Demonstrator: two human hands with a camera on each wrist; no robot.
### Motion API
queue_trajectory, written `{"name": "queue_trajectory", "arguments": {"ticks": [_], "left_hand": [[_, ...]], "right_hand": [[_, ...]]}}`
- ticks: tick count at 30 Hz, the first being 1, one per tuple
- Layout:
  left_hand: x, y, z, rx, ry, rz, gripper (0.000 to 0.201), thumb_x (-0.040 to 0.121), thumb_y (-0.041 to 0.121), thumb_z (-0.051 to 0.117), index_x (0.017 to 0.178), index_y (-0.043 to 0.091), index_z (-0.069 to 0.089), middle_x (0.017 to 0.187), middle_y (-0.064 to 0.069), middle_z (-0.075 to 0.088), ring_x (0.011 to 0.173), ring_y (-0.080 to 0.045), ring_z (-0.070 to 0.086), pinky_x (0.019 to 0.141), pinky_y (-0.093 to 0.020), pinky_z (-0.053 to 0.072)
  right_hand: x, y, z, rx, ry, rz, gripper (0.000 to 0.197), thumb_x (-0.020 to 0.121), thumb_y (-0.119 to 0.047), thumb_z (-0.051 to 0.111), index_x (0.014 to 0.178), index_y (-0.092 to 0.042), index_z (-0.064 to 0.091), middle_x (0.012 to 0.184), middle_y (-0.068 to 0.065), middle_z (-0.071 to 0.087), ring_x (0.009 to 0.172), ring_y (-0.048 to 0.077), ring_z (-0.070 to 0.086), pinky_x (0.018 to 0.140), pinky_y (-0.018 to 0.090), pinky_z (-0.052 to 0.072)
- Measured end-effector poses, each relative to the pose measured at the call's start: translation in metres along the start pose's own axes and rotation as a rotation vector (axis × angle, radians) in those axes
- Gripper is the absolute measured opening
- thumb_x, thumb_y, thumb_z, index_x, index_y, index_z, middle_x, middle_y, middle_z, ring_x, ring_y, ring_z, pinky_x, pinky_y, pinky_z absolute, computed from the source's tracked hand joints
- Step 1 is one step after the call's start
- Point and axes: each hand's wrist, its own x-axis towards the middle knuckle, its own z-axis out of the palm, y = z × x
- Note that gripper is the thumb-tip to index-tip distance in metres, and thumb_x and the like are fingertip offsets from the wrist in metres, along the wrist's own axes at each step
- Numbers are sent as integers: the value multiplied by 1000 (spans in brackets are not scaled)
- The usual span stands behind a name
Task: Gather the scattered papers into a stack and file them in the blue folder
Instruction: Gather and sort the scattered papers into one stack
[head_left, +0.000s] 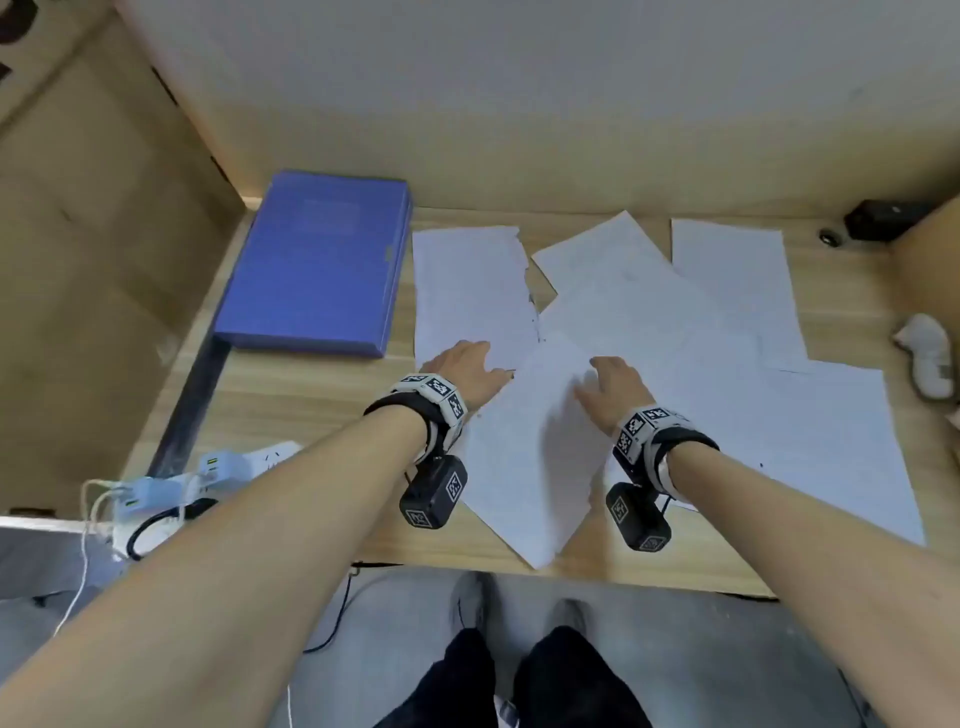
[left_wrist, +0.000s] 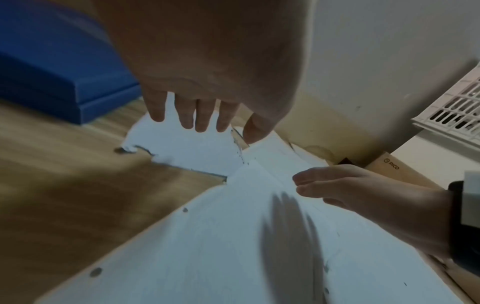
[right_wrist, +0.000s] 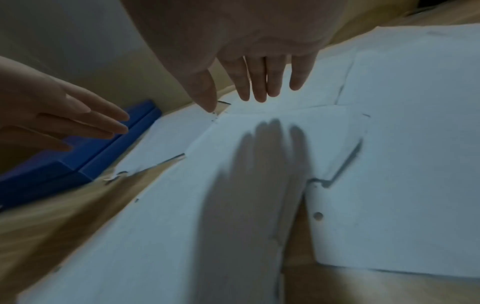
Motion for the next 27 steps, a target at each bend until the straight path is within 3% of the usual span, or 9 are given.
{"name": "queue_trajectory", "arguments": {"ticks": [5,9,11,12,13,17,20,24,27], "left_hand": [[25,-1,16,11,-47,-9,54,95,42,41,139,12,44,149,-9,40,133,-31,44,105,-42,36],[43,-9,21,36,-109,-3,54,97,44,39,141,14,41,158,-6,28,141,-26,34,110,-42,31],[47,-14,24,132,-129,44,32,96,40,39,112,14,50,141,-9,48,113,-28,52,89,-38,41],[48,-16,27,206,-113,84,23,95,36,39,101,15,48,128,-9,54,98,-27,53,79,-35,40],[48,-17,28,275,-86,115,20,93,32,40,99,14,48,121,-8,55,93,-27,54,74,-34,37],[51,-12,29,385,-48,128,32,93,31,39,113,11,53,116,-6,54,103,-29,57,73,-34,36],[63,-3,22,424,-57,130,32,94,33,40,113,11,53,118,-7,56,106,-30,57,75,-33,34],[84,17,10,483,-115,73,33,93,30,38,114,11,56,120,-9,58,108,-30,57,79,-34,34],[102,31,3,451,-79,8,34,94,29,37,116,11,55,121,-8,54,112,-28,53,82,-35,37]], "right_hand": [[11,23,1,-71,61,102,58,91,-30,53,143,-8,38,148,14,39,134,33,38,105,41,37],[15,35,4,-112,81,163,62,87,-32,61,140,-10,40,139,13,46,130,33,39,101,43,40],[17,40,6,-90,105,198,60,84,-31,64,137,-12,44,134,11,50,129,31,38,100,43,42],[18,41,6,-56,116,215,58,82,-29,66,134,-14,47,129,9,53,127,30,39,98,43,43],[19,43,7,-17,122,224,52,81,-27,66,129,-15,52,123,7,56,125,29,40,96,43,45],[19,45,2,72,106,204,18,84,-28,57,95,-19,68,96,4,64,102,27,56,78,40,52],[26,45,-19,190,112,227,15,85,-28,57,92,-17,65,90,1,64,86,23,60,71,33,48],[53,57,-57,274,144,242,11,86,-27,60,91,-19,64,89,0,65,84,22,59,71,28,42],[79,68,-81,311,174,263,8,87,-27,61,89,-20,64,89,1,65,83,22,58,71,27,40]]}}
